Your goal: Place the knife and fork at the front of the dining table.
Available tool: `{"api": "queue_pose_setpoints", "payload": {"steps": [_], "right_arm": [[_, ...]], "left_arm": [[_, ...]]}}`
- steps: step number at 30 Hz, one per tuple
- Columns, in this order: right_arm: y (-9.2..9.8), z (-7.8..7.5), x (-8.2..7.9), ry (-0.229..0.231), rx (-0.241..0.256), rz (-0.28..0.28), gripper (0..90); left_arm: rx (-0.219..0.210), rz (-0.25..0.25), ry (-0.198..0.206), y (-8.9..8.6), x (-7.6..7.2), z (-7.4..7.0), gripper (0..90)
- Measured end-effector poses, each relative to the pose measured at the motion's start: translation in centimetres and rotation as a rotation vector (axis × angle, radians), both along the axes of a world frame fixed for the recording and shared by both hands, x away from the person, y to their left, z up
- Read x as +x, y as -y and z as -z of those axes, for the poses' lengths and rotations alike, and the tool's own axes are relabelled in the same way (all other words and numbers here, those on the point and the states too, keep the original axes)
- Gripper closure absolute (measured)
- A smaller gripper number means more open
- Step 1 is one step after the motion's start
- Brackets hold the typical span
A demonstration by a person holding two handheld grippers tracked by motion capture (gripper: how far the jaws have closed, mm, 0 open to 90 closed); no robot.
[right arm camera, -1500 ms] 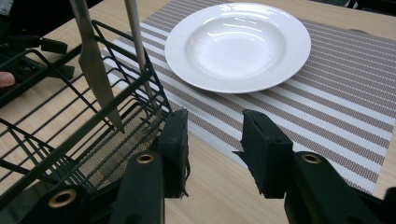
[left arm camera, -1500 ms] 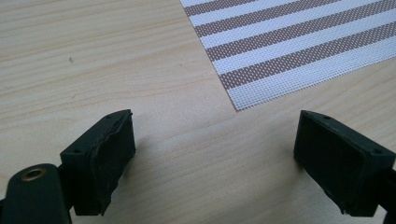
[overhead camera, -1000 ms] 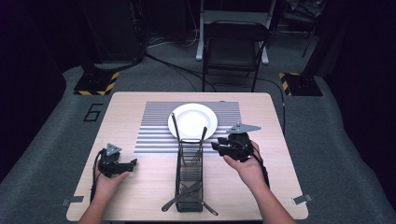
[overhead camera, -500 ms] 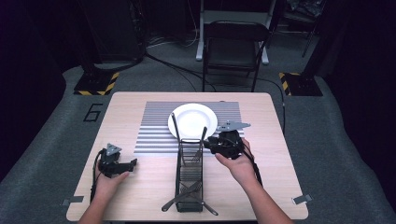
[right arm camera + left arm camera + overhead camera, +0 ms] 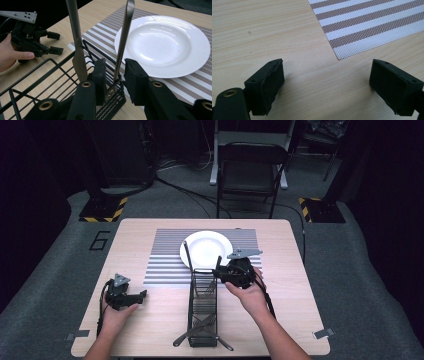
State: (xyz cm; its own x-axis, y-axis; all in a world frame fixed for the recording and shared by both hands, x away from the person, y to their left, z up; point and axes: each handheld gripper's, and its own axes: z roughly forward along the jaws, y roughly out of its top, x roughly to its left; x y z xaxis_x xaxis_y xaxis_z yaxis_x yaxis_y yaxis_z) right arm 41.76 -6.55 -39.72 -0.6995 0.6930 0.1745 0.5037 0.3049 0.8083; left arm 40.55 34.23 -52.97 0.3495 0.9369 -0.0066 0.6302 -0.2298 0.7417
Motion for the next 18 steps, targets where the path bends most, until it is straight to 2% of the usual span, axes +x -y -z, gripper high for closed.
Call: {"api": "queue_pose_setpoints", "payload": {"steps": [5,7,9,16,18], "right_arm": [[-0.3,0.1,0.0,0.004,-0.004,0.001,78.9],[-0.4,0.0,-0.1,0.029,-0.015,0.001,83.4],[-0.5,0.0,-0.2,0.028,-0.014,-0.001,85.5],[-1.1,0.0,-0.6,0.038,-0.029,-0.021,84.7],[-1.5,0.2,-0.6,0.040,-0.047,-0.031,84.5]], "left_arm": [[0.000,0.000,-0.001,0.0,0.0,0.0,12.4],[0.000,0.001,-0.001,0.0,0.0,0.0,12.3],[0.000,0.002,-0.001,0.0,0.0,0.0,12.4],[0.000,0.003,-0.003,0.0,0.0,0.0,12.3],[-0.001,0.002,-0.002,0.0,0.0,0.0,12.3]]}}
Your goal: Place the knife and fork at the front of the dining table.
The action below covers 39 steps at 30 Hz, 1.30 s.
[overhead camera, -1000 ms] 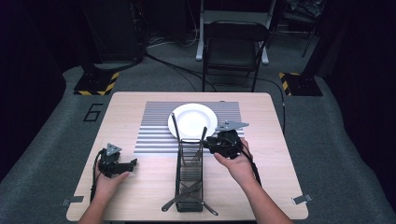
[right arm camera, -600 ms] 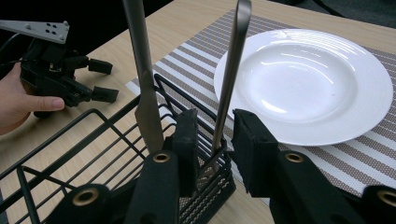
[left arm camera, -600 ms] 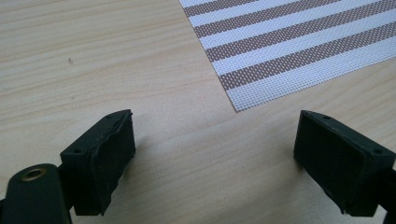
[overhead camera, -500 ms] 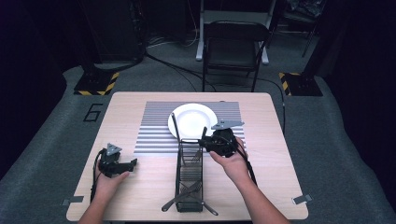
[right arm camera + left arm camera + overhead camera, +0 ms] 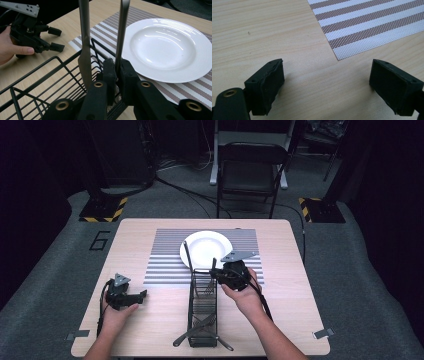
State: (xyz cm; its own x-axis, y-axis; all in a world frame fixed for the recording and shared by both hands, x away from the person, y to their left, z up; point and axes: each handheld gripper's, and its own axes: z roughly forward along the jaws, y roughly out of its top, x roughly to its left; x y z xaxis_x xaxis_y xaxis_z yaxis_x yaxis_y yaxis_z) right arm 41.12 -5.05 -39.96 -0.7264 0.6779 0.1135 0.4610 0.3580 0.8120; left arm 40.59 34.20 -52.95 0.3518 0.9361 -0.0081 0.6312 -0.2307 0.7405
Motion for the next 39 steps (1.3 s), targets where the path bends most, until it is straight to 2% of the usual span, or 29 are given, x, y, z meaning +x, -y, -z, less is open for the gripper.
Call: {"api": "queue_pose_setpoints", "payload": {"steps": [12,20,30,36,39], "right_arm": [[-1.1,0.3,-0.4,0.038,-0.042,-0.005,86.5],[-1.4,0.7,-0.4,0.031,-0.081,-0.019,86.4],[-1.6,1.1,-0.4,0.021,-0.089,-0.013,86.5],[-1.7,1.1,-0.5,0.056,-0.108,-0.017,87.2],[-1.6,0.8,-0.6,0.061,-0.090,-0.014,87.3]], "left_arm": [[-0.002,-0.001,0.001,0.0,0.0,0.0,12.4],[-0.003,-0.002,0.008,0.0,0.0,0.1,12.4],[-0.002,-0.001,0.007,0.0,0.0,0.1,12.4],[-0.002,-0.001,0.007,0.0,0.0,0.1,12.4],[-0.003,-0.001,0.007,0.0,0.0,0.1,12.4]]}}
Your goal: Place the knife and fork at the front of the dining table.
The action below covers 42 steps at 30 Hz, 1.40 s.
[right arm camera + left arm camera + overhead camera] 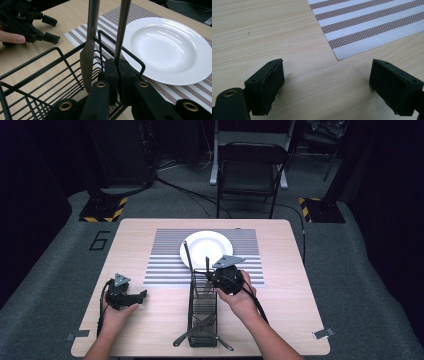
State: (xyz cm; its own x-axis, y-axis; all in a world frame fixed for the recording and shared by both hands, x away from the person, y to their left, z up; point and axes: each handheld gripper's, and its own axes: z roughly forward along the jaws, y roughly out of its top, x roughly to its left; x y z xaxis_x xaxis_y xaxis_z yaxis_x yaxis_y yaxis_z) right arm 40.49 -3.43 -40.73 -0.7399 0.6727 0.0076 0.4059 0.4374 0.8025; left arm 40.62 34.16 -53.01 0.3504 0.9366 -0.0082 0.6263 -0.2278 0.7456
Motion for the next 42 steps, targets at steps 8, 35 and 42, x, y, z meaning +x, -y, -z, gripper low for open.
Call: {"api": "queue_pose_setpoints", "payload": {"steps": [8,35,42], "right_arm": [[0.4,-1.3,-0.2,-0.028,0.026,-0.015,87.4],[1.8,-7.2,-1.0,-0.062,0.069,-0.081,87.4],[2.6,-8.4,-1.2,-0.050,0.080,-0.080,87.5]], "left_arm": [[0.000,0.000,0.000,0.0,0.0,0.0,12.4],[0.001,0.000,0.000,0.0,0.0,0.0,12.4],[0.000,0.000,0.000,0.0,0.0,0.0,12.4]]}}
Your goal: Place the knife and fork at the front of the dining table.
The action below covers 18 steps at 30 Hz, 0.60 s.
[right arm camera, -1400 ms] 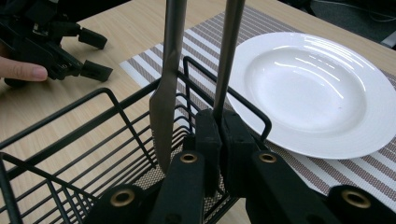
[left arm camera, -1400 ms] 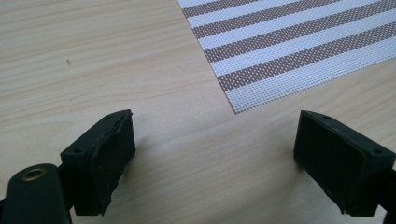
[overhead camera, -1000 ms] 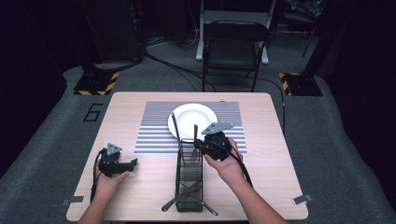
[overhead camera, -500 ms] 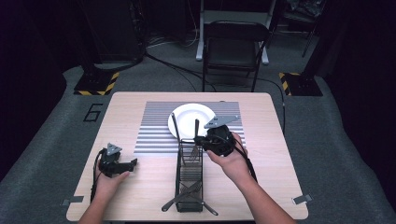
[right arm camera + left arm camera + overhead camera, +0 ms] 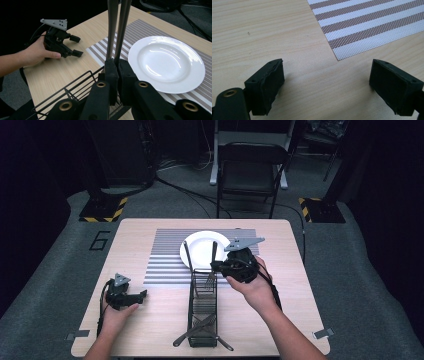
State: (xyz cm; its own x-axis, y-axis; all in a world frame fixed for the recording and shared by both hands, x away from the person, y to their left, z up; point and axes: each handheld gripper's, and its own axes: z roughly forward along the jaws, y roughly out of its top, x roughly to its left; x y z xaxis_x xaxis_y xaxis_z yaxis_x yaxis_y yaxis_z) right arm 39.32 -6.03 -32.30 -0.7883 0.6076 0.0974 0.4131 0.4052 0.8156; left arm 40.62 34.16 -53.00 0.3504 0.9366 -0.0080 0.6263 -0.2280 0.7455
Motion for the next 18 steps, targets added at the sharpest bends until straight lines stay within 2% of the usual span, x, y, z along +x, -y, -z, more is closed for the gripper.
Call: {"api": "queue_pose_setpoints", "payload": {"steps": [8,18], "right_arm": [[1.3,-1.1,0.1,0.002,0.006,0.009,87.5],[2.6,-1.9,0.3,0.017,-0.016,0.039,87.5]], "left_arm": [[0.000,0.000,0.000,0.0,0.0,0.0,12.4],[0.000,0.000,0.000,0.0,0.0,0.0,12.4]]}}
